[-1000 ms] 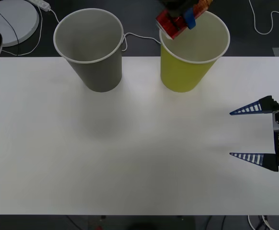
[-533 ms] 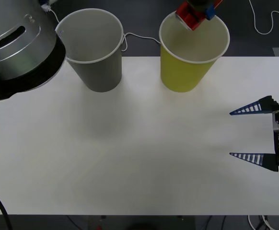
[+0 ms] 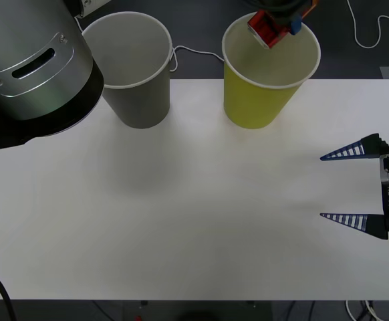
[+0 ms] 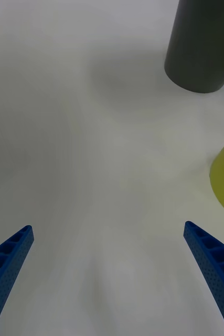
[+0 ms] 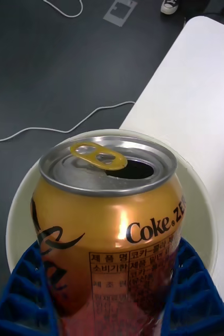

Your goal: Put the can into the green bin and the plastic bottle into the gray bin

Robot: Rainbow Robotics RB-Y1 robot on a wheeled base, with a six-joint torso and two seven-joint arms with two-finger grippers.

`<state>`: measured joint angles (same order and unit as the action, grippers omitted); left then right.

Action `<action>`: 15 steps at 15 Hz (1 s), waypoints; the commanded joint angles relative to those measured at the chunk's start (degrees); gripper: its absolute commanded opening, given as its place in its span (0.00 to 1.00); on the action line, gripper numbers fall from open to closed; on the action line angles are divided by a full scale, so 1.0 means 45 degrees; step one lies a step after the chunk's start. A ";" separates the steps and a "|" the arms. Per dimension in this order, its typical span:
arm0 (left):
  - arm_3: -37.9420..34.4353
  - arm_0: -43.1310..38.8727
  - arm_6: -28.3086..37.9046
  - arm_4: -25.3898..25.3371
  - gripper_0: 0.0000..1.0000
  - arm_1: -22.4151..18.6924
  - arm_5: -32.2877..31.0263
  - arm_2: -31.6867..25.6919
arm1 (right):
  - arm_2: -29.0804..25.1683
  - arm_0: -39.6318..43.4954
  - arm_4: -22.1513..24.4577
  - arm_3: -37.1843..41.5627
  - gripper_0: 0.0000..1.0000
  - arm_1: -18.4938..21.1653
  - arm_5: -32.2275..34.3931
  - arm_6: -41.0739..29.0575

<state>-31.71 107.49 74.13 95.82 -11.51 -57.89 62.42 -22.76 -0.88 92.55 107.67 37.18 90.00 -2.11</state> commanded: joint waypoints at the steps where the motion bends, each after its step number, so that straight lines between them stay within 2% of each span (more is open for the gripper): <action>1: -0.0042 0.0001 -0.0086 -0.0161 1.00 -0.0001 0.0072 -0.0081 | 0.0000 0.0000 0.0000 0.0000 1.00 0.0000 0.0000 0.0000; 5: -0.0062 0.0021 -0.0203 -0.0415 1.00 -0.0138 -0.0104 -0.0550 | 0.0000 0.0000 0.0000 0.0000 1.00 0.0000 0.0000 0.0000; 6: -0.0121 0.0021 -0.0613 -0.0473 1.00 -0.0274 -0.0416 -0.0765 | 0.0000 0.0000 0.0000 0.0000 1.00 0.0000 0.0000 0.0000; 8: -0.0667 0.0001 -0.1219 -0.0708 1.00 -0.1056 -0.1354 -0.1195 | 0.0000 0.0000 0.0000 0.0000 1.00 0.0000 0.0000 0.0000; 10: -0.1664 -0.0155 -0.1219 -0.0942 1.00 -0.1915 -0.1998 -0.1273 | 0.0000 0.0000 0.0000 0.0000 1.00 0.0000 0.0000 0.0000; 15: -0.5707 -0.2343 -0.1492 -0.0864 1.00 -0.4669 -0.3307 -0.3031 | 0.0000 0.0000 0.0000 0.0000 1.00 0.0000 0.0000 0.0000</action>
<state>-53.73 98.82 67.75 91.83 -30.15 -71.66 50.23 -22.76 -0.88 92.55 107.67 37.18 90.00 -2.11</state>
